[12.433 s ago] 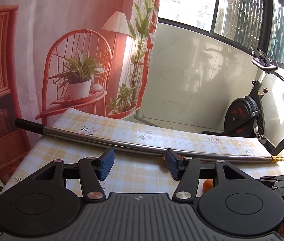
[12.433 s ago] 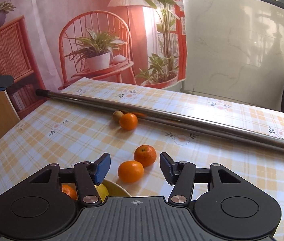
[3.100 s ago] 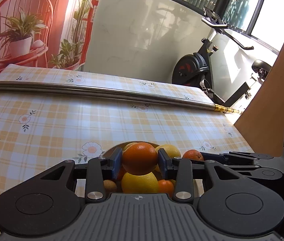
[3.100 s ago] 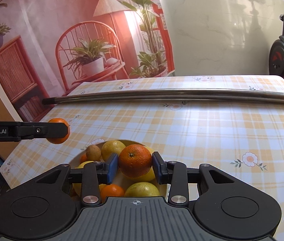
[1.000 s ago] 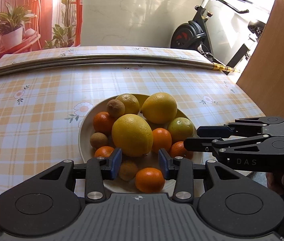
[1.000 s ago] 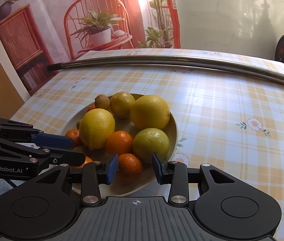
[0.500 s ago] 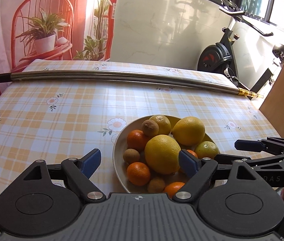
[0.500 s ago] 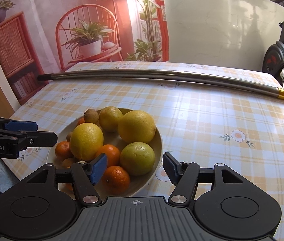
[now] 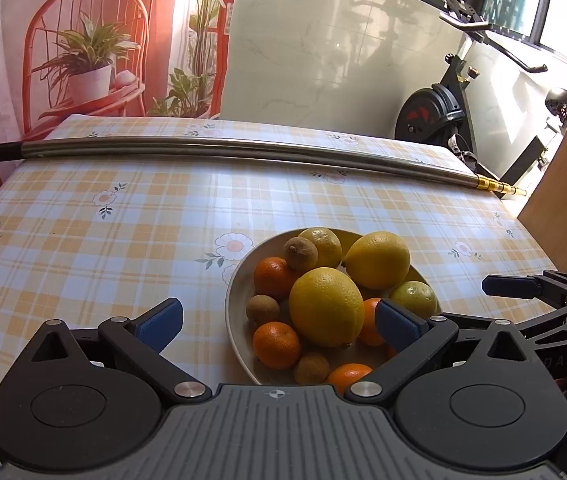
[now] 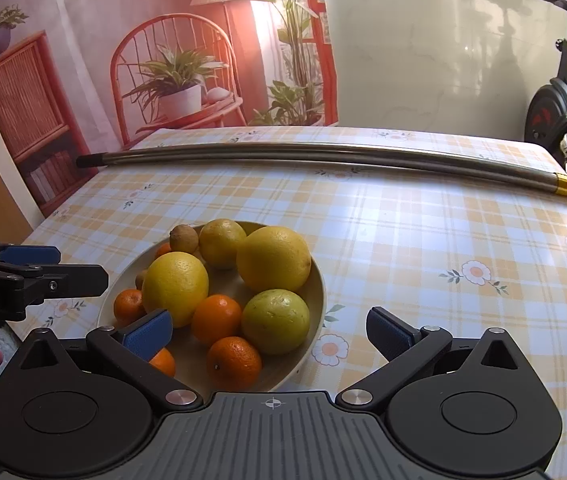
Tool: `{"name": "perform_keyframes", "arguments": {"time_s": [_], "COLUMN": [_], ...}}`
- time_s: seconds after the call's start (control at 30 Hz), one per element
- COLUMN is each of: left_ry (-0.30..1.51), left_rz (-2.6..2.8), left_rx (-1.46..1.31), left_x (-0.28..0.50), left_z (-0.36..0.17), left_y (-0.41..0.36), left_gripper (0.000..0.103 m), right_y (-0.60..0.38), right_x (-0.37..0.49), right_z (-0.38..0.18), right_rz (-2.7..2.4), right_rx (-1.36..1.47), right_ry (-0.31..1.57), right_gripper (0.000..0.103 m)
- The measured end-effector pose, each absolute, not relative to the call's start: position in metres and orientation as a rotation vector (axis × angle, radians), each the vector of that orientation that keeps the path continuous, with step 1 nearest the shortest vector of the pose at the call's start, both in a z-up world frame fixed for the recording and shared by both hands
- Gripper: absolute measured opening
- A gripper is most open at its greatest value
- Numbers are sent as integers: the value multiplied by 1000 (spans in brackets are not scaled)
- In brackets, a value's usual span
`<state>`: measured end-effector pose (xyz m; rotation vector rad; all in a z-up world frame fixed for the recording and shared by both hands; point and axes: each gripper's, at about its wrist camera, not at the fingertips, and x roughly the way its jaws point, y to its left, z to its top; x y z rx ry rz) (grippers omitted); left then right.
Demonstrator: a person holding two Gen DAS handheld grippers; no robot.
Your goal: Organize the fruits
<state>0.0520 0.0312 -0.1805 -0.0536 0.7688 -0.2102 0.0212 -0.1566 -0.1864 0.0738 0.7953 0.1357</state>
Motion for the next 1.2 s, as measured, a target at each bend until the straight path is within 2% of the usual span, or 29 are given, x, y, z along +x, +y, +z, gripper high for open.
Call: {"name": "perform_keyframes", "arguments": {"time_s": [0.47,0.67,0.97,1.2], "left_ry": [768,675,426,314], "left_rz": [-192,-209,-147,-103], "left_rx": [-58,-85,9,14], "left_x": [53,55,46,35], "left_z": [-178,-144,-54,-9], "left_y": [32,36,23,10], "left_gripper": [103,103,103,103], "right_y": [-158,-159,-156,-159], "right_x": [22,24,37,38], "right_z": [-187,-174,-94,-27], "right_rz": [123,114,120,61], "right_rx": [87,88,51,15], "right_ry": [799,780,626,485], "right_gripper": [103,103,103,103]}}
